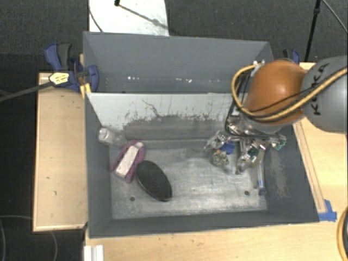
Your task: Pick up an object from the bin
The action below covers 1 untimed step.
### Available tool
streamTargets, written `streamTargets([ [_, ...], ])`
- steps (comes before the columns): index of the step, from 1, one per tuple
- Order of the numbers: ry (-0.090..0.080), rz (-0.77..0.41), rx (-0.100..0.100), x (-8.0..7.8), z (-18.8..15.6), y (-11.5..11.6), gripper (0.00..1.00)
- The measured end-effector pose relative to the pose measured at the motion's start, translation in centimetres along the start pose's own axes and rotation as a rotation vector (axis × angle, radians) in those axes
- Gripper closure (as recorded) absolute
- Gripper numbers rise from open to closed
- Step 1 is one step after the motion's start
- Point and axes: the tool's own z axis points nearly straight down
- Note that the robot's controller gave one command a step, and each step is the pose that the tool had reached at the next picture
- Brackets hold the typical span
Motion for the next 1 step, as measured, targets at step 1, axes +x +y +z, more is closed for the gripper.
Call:
streamTargets([
  [1,0.001,-0.053,-0.004,1.74,3.33,-2.52,0.0],
])
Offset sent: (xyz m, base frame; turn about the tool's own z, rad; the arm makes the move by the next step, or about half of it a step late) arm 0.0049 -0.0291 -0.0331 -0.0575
